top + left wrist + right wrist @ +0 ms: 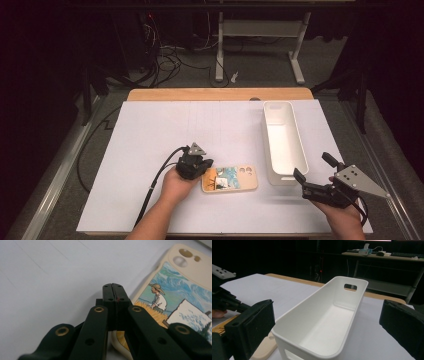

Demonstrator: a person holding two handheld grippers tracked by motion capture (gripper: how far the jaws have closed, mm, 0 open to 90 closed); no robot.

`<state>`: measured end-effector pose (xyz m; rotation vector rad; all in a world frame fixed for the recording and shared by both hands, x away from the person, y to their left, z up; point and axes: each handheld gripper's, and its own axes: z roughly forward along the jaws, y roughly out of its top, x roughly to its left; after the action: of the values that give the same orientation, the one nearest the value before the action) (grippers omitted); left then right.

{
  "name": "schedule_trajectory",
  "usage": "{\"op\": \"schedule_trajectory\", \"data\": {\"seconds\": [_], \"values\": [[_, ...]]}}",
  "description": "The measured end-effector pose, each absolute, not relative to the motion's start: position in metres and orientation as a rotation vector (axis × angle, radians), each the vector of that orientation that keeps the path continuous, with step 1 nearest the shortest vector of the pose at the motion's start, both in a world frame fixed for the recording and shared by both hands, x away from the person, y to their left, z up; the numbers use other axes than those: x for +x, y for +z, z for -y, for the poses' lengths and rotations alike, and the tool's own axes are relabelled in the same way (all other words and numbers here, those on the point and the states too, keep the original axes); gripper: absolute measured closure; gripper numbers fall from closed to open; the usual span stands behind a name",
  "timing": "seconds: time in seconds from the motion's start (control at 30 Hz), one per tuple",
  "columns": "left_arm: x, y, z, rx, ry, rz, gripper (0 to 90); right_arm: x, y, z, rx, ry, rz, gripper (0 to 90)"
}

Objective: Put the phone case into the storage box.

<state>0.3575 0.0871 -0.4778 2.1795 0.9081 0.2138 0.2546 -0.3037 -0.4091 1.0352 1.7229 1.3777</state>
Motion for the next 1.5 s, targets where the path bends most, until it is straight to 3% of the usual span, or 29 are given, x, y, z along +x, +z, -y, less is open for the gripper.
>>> {"op": "schedule_trajectory", "data": {"seconds": [0.87,1.03,1.23,1.3,1.37,1.5], "values": [[0.29,-0.479,-0.102,2.189,0.216,-0.859,90.0,0.252,-0.408,0.298,1.024,1.371,-1.728,1.0],[0.284,-0.467,-0.122,2.112,0.266,-0.882,90.0,0.252,-0.409,0.298,1.016,1.369,-1.735,1.0],[0.268,-0.457,-0.19,1.96,0.412,-0.961,90.0,0.252,-0.41,0.297,1.019,1.363,-1.739,1.0],[0.266,-0.459,-0.198,1.932,0.407,-0.98,90.0,0.252,-0.41,0.297,1.018,1.359,-1.741,1.0],[0.265,-0.457,-0.215,1.926,0.484,-0.996,88.3,0.253,-0.411,0.295,1.017,1.352,-1.747,1.0],[0.265,-0.459,-0.227,1.876,0.456,-1.043,84.5,0.253,-0.412,0.293,1.005,1.342,-1.76,0.7]]}}
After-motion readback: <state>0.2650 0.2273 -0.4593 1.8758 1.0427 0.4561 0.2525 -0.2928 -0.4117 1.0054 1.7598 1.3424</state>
